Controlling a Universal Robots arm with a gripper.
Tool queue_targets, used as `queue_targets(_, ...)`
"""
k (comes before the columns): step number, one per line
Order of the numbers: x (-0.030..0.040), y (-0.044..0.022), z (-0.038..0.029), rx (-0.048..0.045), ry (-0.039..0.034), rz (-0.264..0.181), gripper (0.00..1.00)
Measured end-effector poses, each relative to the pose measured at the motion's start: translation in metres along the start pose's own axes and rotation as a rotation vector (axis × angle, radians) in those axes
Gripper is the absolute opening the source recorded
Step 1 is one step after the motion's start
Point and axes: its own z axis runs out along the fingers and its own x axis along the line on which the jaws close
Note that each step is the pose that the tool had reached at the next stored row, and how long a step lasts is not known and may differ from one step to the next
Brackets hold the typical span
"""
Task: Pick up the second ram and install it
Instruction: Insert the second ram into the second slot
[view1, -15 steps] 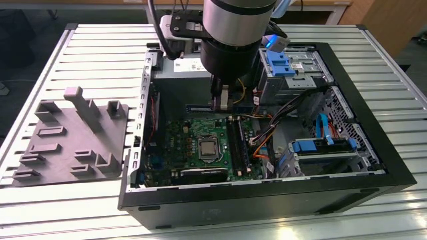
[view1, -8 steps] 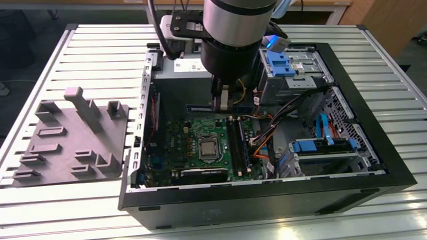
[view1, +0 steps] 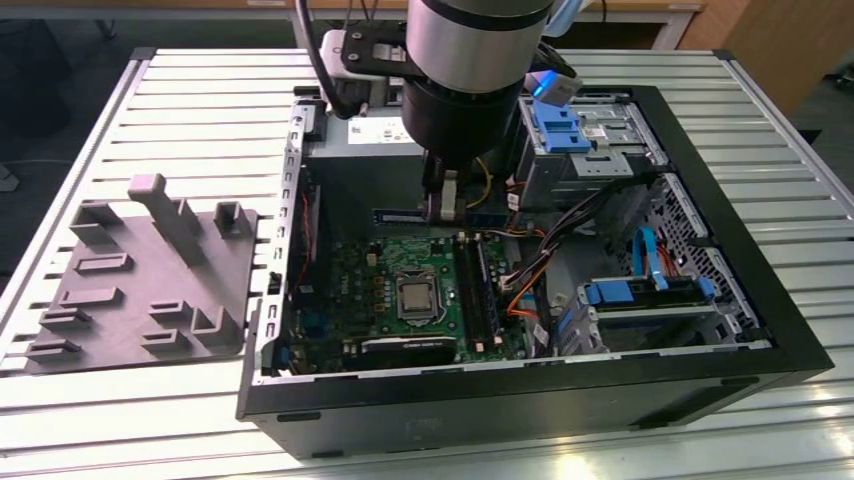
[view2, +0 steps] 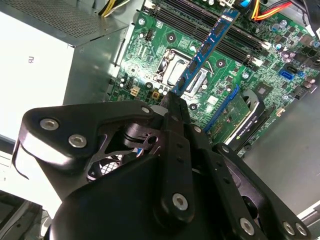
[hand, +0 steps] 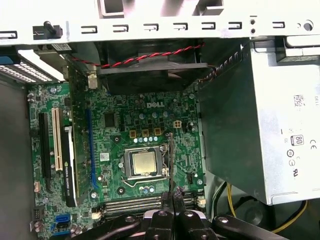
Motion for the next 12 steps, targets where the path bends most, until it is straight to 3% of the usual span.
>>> queue_targets(12, 0.0000, -0.0004, 0.0000, 0.0016, -0.0008, 0.013, 0.12)
